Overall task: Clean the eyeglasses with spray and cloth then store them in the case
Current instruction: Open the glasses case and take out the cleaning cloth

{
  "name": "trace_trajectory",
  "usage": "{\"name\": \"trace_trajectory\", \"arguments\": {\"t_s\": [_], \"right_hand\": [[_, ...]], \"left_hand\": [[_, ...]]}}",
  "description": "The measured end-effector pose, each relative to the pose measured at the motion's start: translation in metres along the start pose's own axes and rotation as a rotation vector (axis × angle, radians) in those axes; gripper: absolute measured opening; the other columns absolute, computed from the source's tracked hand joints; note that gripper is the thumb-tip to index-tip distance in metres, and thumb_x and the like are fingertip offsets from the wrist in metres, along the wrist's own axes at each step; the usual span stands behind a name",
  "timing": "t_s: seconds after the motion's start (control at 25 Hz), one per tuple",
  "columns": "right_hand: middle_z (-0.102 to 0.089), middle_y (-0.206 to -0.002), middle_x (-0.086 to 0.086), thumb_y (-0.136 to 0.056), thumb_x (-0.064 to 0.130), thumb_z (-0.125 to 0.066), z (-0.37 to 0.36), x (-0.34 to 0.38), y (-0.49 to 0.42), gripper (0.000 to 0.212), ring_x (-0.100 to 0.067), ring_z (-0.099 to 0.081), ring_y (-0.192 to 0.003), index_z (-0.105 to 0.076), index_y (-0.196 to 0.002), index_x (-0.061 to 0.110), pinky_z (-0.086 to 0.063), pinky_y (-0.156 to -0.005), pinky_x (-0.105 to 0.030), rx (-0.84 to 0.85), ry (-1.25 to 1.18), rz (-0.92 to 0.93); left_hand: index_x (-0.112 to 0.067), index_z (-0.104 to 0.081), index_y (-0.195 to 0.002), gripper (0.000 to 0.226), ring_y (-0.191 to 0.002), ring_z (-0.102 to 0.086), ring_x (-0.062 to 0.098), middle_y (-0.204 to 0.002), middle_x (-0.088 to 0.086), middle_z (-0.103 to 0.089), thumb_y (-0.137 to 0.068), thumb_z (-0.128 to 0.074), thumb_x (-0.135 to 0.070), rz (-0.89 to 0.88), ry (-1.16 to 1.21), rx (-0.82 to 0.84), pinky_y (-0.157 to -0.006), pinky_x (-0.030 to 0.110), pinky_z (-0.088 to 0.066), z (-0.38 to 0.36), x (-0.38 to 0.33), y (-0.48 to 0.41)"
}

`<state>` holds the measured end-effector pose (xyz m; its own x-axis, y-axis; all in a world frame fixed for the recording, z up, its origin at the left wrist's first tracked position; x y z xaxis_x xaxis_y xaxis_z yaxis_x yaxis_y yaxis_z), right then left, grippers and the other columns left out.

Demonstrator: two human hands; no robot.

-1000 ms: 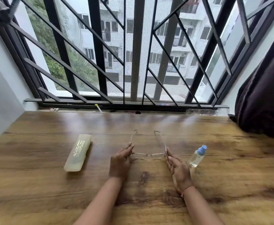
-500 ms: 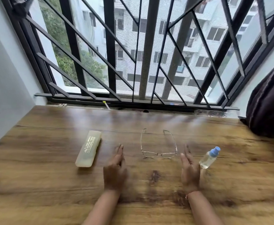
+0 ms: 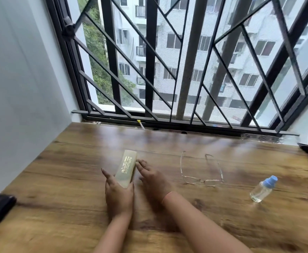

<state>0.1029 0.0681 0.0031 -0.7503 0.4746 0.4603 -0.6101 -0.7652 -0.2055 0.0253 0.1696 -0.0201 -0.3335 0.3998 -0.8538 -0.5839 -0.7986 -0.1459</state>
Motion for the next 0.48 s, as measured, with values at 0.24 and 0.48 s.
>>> {"name": "trace_trajectory", "arguments": {"t_s": [0.24, 0.48], "right_hand": [[-0.053, -0.129, -0.029, -0.082, 0.001, -0.023, -0.005, 0.008, -0.04, 0.052, -0.042, -0.053, -0.118, -0.051, -0.125, -0.008, -0.045, -0.1, -0.046, 0.241, 0.502, 0.337], [-0.046, -0.135, -0.025, -0.092, 0.001, -0.025, 0.003, 0.017, -0.058, 0.045, -0.037, -0.046, -0.122, -0.035, -0.136, -0.007, -0.046, -0.092, -0.049, 0.375, 0.795, 0.528]], "left_hand": [[0.006, -0.021, -0.142, 0.097, -0.105, -0.054, 0.043, -0.116, 0.03, -0.057, -0.065, -0.079, -0.006, -0.003, 0.04, -0.014, -0.083, 0.043, -0.045, 0.002, 0.0, 0.0], [0.004, -0.029, -0.14, 0.088, -0.105, -0.056, 0.042, -0.12, 0.029, -0.056, -0.067, -0.076, -0.006, 0.01, 0.039, 0.0, -0.083, 0.041, -0.045, 0.003, -0.001, 0.0]]}}
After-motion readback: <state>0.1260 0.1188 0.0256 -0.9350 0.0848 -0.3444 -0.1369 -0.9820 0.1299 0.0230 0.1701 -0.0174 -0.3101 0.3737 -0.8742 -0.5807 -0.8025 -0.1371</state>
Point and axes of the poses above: each hand's wrist, its own y-axis away from the middle knuckle, its own z-axis out of the back of the hand, x = y × z, the point moved 5 cm from there along -y, towards the middle knuckle
